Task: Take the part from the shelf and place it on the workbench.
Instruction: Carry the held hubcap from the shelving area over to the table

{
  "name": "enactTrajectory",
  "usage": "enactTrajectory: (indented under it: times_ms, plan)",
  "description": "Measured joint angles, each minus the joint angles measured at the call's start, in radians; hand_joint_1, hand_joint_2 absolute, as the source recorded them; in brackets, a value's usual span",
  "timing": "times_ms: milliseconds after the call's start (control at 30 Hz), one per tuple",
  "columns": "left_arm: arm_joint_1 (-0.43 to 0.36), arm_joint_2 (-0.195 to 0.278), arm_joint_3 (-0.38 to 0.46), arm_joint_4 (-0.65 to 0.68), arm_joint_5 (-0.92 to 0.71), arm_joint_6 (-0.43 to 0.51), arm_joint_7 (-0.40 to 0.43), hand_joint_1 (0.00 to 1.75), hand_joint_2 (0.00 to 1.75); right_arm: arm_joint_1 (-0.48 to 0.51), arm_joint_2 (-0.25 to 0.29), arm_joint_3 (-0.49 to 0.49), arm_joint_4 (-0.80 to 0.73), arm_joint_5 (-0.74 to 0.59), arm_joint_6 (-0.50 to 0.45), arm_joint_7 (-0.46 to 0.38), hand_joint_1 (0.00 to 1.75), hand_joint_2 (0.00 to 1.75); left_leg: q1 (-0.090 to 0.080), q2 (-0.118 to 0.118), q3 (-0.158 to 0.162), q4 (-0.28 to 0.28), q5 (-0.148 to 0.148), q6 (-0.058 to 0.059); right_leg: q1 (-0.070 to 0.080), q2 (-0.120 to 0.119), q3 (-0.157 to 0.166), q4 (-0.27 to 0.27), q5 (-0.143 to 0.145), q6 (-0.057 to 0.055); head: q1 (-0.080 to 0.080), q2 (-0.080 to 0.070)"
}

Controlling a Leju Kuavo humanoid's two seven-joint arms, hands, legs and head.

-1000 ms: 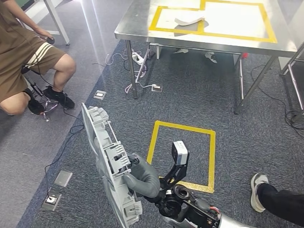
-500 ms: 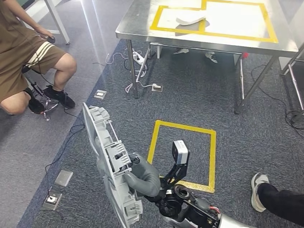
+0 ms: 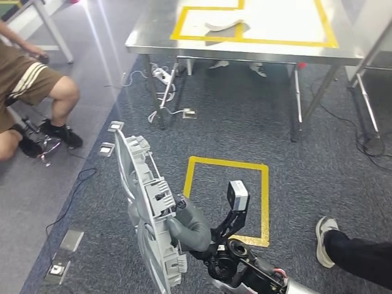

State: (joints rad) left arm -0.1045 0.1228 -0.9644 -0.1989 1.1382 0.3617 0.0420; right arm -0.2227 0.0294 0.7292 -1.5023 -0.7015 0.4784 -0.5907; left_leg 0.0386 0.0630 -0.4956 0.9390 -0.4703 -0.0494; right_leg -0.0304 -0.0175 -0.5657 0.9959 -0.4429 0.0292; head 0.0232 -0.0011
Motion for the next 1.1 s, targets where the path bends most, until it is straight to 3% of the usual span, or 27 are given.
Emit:
enactTrajectory:
  times_ms: [67,100,167,200,233,267,300,367,433,500,567,633,700,733,767,800,833,900,1000,1067,1100]
  plan:
    - [-0.002,-0.001,0.000,0.000,0.000,0.000,0.000,0.00,1.75,-0.001,0.000,0.000,0.000,0.000,0.000,0.000,1.75,1.75,0.005,-0.013,-0.015,0.038,-0.027,-0.003,0.001,0.017,0.000,0.000,0.001,-0.013,-0.012,0.000]
    - [-0.003,-0.002,0.000,-0.001,0.000,0.000,0.000,0.00,1.75,-0.001,0.000,-0.001,0.000,0.000,0.000,0.000,1.75,1.75,0.005,-0.026,-0.041,0.091,-0.055,-0.003,0.002,0.024,0.000,-0.001,0.001,-0.020,-0.019,0.000]
    - [-0.002,-0.001,0.000,-0.001,0.000,0.000,0.000,0.00,1.75,-0.002,0.000,-0.001,0.000,0.000,0.000,-0.001,1.75,1.75,0.000,-0.047,-0.126,0.246,-0.116,0.002,0.007,0.042,-0.002,-0.001,0.002,-0.029,-0.031,0.000]
    - [-0.001,-0.002,0.000,-0.001,0.000,0.000,0.000,0.00,1.75,-0.002,0.000,-0.001,0.000,0.000,0.000,-0.001,1.75,1.75,-0.004,-0.052,-0.164,0.305,-0.129,0.006,0.010,0.052,-0.002,-0.001,0.002,-0.032,-0.034,0.000]
    - [0.000,-0.002,0.000,-0.001,0.000,0.000,0.000,0.00,1.75,-0.001,0.000,-0.001,0.000,0.000,0.000,-0.001,1.75,1.75,-0.008,-0.055,-0.186,0.329,-0.122,0.013,0.014,0.064,-0.002,-0.001,0.002,-0.035,-0.036,0.000]
    - [0.001,-0.002,0.000,-0.001,0.000,0.000,0.000,0.00,1.75,-0.001,0.000,-0.001,0.000,0.000,0.000,-0.001,1.75,1.75,-0.012,-0.058,-0.188,0.311,-0.095,0.022,0.018,0.076,-0.002,-0.001,0.002,-0.037,-0.037,0.000]
    - [0.001,-0.003,0.000,-0.001,0.000,0.000,0.000,0.00,1.75,-0.001,0.000,-0.001,0.000,0.001,0.000,-0.001,1.75,1.75,-0.018,-0.067,-0.170,0.256,-0.056,0.034,0.021,0.089,-0.001,-0.001,0.003,-0.038,-0.037,0.000]
    - [0.001,0.000,0.000,-0.001,0.000,0.000,0.000,0.00,1.75,-0.002,0.000,-0.001,0.000,0.002,0.000,-0.001,1.75,1.75,-0.029,-0.112,-0.114,0.114,0.012,0.060,0.024,0.112,-0.002,-0.001,0.004,-0.039,-0.038,0.000]
    - [-0.001,0.003,0.000,-0.001,0.000,0.000,0.000,0.00,1.75,-0.002,0.001,-0.001,0.000,0.004,0.000,-0.001,1.75,1.75,-0.035,-0.137,-0.083,0.040,0.033,0.069,0.023,0.131,-0.006,-0.002,0.005,-0.035,-0.037,0.000]
    - [-0.003,0.002,0.000,-0.001,0.000,0.000,0.000,0.00,1.75,-0.002,0.001,-0.001,0.000,0.005,-0.001,-0.002,1.75,1.75,-0.036,-0.117,-0.077,0.028,0.034,0.067,0.022,0.148,-0.012,-0.006,0.008,-0.025,-0.037,0.000]
    - [-0.004,0.000,0.000,-0.001,0.000,0.000,-0.001,0.00,1.75,-0.002,0.001,-0.001,0.000,0.007,-0.002,-0.002,1.75,1.75,-0.031,-0.093,-0.066,0.011,0.040,0.070,0.026,0.113,-0.025,0.013,-0.009,-0.015,-0.031,0.000]
    - [-0.002,0.000,0.000,-0.001,0.000,0.000,-0.001,0.00,1.75,-0.004,0.000,-0.001,0.000,0.008,-0.004,-0.001,1.75,1.75,-0.030,-0.067,-0.058,0.000,0.042,0.075,0.026,0.051,-0.065,0.105,-0.065,-0.007,-0.017,0.000]
    - [0.001,0.001,0.000,-0.001,0.002,0.000,-0.002,0.00,1.75,-0.004,0.000,0.000,0.000,0.008,-0.006,0.000,1.75,1.75,-0.031,-0.041,-0.057,0.000,0.040,0.078,0.022,0.029,-0.118,0.231,-0.122,0.002,-0.009,0.000]
    - [0.002,0.000,0.000,-0.001,0.004,0.000,-0.002,0.00,1.75,-0.004,0.000,0.000,0.000,0.008,-0.007,0.001,1.75,1.75,-0.031,-0.029,-0.057,0.001,0.039,0.078,0.020,0.026,-0.130,0.264,-0.129,0.005,-0.007,0.000]
    - [0.002,0.000,0.000,-0.001,0.005,0.000,-0.002,0.00,1.75,-0.004,0.000,0.000,0.000,0.007,-0.008,0.002,1.75,1.75,-0.031,-0.020,-0.056,0.002,0.037,0.076,0.019,0.024,-0.121,0.253,-0.116,0.007,-0.004,0.000]
    - [0.001,-0.001,0.000,-0.001,0.006,-0.001,-0.003,0.00,1.75,-0.004,0.000,0.000,0.000,0.007,-0.009,0.002,1.75,1.75,-0.031,-0.013,-0.054,0.003,0.035,0.074,0.018,0.022,-0.091,0.204,-0.087,0.008,-0.002,0.000]
    - [0.001,-0.002,0.000,-0.001,0.007,-0.001,-0.003,0.00,1.75,-0.004,0.000,0.000,0.000,0.007,-0.011,0.003,1.75,1.75,-0.031,-0.008,-0.052,0.005,0.032,0.071,0.018,0.017,-0.051,0.130,-0.056,0.007,0.001,0.000]
    - [-0.001,-0.004,0.000,-0.001,0.007,-0.003,-0.004,0.00,1.75,-0.005,0.000,0.000,0.000,0.008,-0.016,0.003,1.75,1.75,-0.035,-0.001,-0.051,0.011,0.026,0.062,0.022,0.008,0.017,0.010,-0.025,-0.003,0.005,0.000]
    - [-0.003,-0.004,0.000,-0.001,0.007,-0.003,-0.004,0.00,1.75,-0.005,0.000,0.000,-0.001,0.010,-0.020,0.003,1.75,1.75,-0.037,0.004,-0.052,0.014,0.026,0.048,0.026,0.009,0.041,-0.024,-0.027,-0.025,0.001,0.000]
    - [-0.003,-0.004,0.000,-0.001,0.007,-0.003,-0.004,0.00,1.75,-0.005,0.000,0.001,-0.002,0.012,-0.021,0.003,1.75,1.75,-0.034,-0.010,-0.056,0.029,0.015,0.035,0.023,0.013,0.047,-0.032,-0.023,-0.035,-0.003,0.000]
    - [-0.004,-0.005,0.000,-0.001,0.007,-0.003,-0.004,0.00,1.75,-0.005,0.000,0.001,-0.002,0.013,-0.021,0.003,1.75,1.75,-0.032,-0.024,-0.071,0.063,-0.004,0.029,0.019,0.014,0.051,-0.036,-0.022,-0.040,-0.007,0.000]
